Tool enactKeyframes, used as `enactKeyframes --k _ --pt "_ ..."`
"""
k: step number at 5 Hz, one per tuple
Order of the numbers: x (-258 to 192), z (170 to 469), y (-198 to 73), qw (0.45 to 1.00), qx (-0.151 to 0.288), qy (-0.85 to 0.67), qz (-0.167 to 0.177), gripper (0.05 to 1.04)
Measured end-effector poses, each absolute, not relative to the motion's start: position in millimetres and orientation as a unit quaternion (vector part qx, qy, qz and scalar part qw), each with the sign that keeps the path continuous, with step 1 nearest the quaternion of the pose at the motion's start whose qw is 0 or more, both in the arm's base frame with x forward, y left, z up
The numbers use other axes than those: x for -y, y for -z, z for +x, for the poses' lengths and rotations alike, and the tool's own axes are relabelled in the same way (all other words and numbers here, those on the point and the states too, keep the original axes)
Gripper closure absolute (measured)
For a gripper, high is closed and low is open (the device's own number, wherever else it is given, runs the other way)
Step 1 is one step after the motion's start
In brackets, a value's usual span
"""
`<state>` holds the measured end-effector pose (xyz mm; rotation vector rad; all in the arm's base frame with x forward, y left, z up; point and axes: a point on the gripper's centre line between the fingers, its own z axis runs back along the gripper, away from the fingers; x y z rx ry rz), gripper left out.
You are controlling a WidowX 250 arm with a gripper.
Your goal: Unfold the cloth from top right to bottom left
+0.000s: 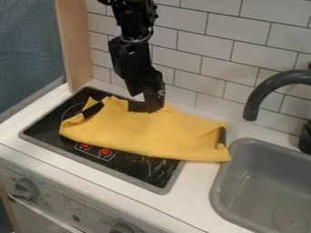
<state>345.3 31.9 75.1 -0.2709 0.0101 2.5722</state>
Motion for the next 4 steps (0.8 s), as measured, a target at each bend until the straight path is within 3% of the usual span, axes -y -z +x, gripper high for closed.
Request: enactKeyframes --k 2,4 --pt "-32.5 337.9 -63.7 0.284 -0.008 -0.956 -0.072 0.085" --pt "-45.5 337.8 -76.1 0.329 0.000 -0.943 -0.051 0.085"
